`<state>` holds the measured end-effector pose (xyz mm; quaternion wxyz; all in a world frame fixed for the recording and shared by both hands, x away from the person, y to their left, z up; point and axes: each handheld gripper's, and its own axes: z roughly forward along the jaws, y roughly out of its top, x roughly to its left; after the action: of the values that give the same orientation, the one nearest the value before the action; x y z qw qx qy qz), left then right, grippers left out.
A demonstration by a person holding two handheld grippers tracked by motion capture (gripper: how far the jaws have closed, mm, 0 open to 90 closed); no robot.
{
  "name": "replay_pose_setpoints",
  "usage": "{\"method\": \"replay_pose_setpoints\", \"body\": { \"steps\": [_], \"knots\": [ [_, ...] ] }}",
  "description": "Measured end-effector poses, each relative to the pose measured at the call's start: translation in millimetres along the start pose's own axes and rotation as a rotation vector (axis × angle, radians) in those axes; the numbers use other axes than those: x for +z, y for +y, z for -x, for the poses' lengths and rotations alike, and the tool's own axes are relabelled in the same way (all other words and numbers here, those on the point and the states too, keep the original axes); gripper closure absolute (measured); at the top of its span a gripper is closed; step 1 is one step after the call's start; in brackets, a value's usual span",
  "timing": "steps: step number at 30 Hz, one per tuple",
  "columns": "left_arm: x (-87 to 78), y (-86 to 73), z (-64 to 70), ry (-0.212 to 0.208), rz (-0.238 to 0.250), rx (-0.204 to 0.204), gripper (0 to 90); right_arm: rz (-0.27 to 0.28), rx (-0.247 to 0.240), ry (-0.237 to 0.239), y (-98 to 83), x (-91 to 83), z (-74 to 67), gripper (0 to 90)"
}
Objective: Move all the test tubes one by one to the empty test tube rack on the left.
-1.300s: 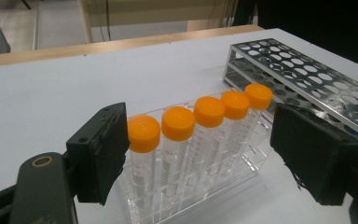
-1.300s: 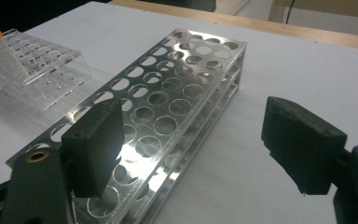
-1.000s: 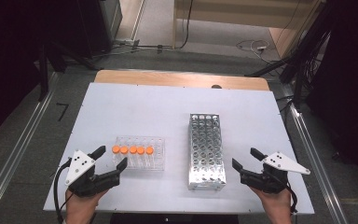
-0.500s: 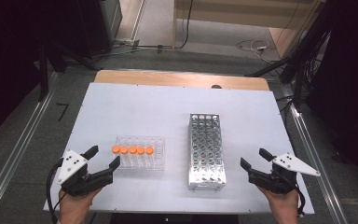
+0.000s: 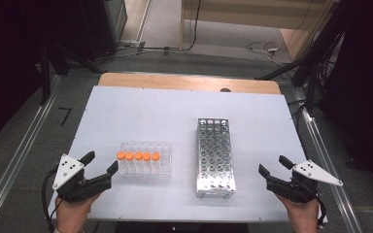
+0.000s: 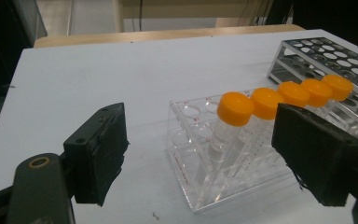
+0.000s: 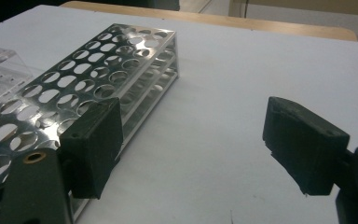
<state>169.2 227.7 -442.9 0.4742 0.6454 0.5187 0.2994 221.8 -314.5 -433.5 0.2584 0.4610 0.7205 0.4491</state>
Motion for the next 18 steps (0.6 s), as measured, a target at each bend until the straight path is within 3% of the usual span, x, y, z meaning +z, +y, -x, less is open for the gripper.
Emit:
{"method": "replay_pose_setpoints", "body": {
  "steps": [18],
  "knots": [
    [3.2, -9.0, -20.6, 0.07, -0.028, -0.036, 14.8, -0.016, 0.023, -0.078, -9.2, -2.8, 23.3, 17.5]
  ]
}}
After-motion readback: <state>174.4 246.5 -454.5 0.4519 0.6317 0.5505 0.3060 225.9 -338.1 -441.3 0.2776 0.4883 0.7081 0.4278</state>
